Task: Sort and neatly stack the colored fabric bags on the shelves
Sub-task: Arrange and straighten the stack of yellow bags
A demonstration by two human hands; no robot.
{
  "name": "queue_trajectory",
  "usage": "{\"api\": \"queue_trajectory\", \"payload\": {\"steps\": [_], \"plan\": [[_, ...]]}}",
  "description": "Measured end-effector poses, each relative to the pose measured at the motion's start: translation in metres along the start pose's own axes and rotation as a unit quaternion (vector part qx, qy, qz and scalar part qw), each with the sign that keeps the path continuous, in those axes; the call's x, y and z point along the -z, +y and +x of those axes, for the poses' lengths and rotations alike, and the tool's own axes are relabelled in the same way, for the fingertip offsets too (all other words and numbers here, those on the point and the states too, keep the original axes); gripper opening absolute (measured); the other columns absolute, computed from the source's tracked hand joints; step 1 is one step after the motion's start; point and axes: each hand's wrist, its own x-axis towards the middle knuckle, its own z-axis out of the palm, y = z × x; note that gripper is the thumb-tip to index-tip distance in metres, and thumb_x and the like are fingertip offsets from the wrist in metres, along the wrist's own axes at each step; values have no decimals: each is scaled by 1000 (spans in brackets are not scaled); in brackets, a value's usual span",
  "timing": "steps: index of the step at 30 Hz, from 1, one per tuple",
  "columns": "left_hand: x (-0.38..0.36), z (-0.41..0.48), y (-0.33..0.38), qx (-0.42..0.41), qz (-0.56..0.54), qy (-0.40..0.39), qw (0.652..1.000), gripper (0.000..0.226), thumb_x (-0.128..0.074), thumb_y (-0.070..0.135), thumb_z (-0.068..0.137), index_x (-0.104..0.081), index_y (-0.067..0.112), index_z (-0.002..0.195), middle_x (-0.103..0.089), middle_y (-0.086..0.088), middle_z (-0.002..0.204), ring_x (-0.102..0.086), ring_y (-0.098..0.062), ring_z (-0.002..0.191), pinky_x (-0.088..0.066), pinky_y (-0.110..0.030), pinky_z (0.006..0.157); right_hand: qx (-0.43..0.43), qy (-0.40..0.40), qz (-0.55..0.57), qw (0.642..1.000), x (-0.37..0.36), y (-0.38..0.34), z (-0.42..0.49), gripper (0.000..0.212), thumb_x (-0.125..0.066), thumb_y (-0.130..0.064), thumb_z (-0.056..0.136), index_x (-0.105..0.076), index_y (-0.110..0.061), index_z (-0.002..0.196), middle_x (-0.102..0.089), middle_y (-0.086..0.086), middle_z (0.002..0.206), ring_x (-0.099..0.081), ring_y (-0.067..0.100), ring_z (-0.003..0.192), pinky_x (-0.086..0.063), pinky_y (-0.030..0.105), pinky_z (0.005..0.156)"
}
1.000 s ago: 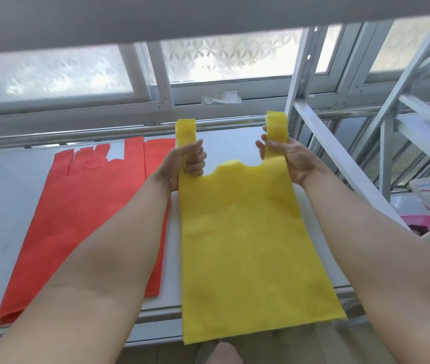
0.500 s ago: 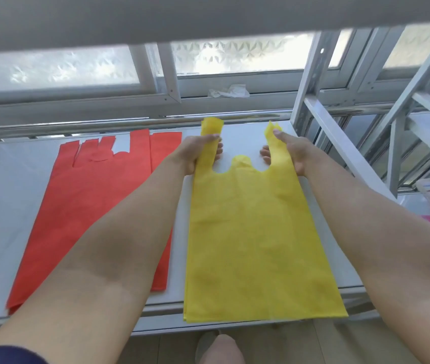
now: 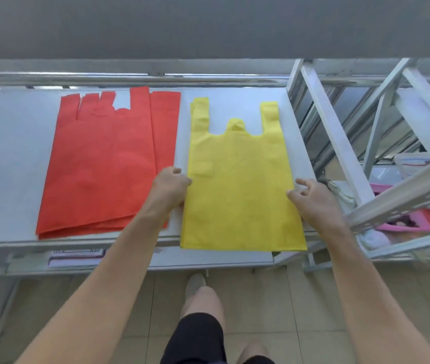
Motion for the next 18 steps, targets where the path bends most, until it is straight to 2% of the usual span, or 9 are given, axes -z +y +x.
{"api": "queue_trajectory", "payload": {"steps": [1,3,4,7,10,12,14,16,18], "plan": [[-1,-16,-8,-29,32,20,999,38,-64,17,98,-61,11,135,-66,-10,127,-63,-27,117,-52,-37,99,8,-4,-18,1000,-2,3,-13,51,-60,-29,101,-51,-16,149,-67,12,126,-64,28,112,-50,39,89],[-7,-46,-19,-71,67,23,995,16,-59,15,100,-69,24,108,-67,5,97,-61,-22,100,-43,-28,80,21,-11,-34,999,-6,8,-29,34,-53,-20,100,-62,-13,132,-71,13,110,-64,27,96,-48,39,76],[-11,-58,-21,-86,78,21,993,16,-56,13,100,-69,22,102,-66,7,89,-61,-22,94,-39,-29,73,29,-15,-32,999,-8,9,-34,28,-51,-17,100,-65,-14,124,-71,12,105,-64,25,91,-48,36,72],[-23,-74,-19,-112,90,34,989,24,-47,4,98,-68,11,108,-69,-4,95,-61,-27,91,-40,-33,72,30,-17,-15,999,-10,4,-37,26,-46,-13,101,-68,-18,115,-69,12,94,-59,19,76,-41,31,60],[-31,-64,-8,-101,94,38,990,32,-42,-1,95,-67,7,112,-68,-7,98,-60,-29,91,-41,-32,74,24,22,-3,999,-6,-6,-27,24,-46,-12,98,-68,-10,109,-65,22,92,-49,20,67,-37,33,55],[-36,-50,-2,-90,99,39,990,31,-40,0,93,-65,4,111,-69,-12,102,-62,-32,94,-46,-35,77,24,48,13,998,-5,-8,-14,28,-45,-13,93,-66,-5,110,-63,21,89,-45,19,62,-34,32,52],[-40,-42,1,-78,115,41,989,29,-40,1,90,-63,2,108,-68,-15,103,-62,-36,97,-46,-37,77,26,58,22,998,-5,-10,-8,35,-45,-13,93,-65,-6,120,-70,18,106,-52,21,67,-38,29,54],[-43,-40,0,-73,133,39,988,29,-40,3,91,-63,1,108,-67,-17,106,-61,-37,100,-45,-37,78,27,68,20,997,-6,-10,-13,41,-45,-12,97,-60,-7,135,-67,15,131,-64,28,90,-45,32,62],[-44,-44,-4,-71,131,34,988,27,-40,2,90,-62,0,106,-66,-18,104,-61,-37,98,-45,-39,77,26,80,20,996,-10,-6,-21,43,-45,-12,100,-54,-7,141,-60,10,143,-64,31,105,-48,37,73]]}}
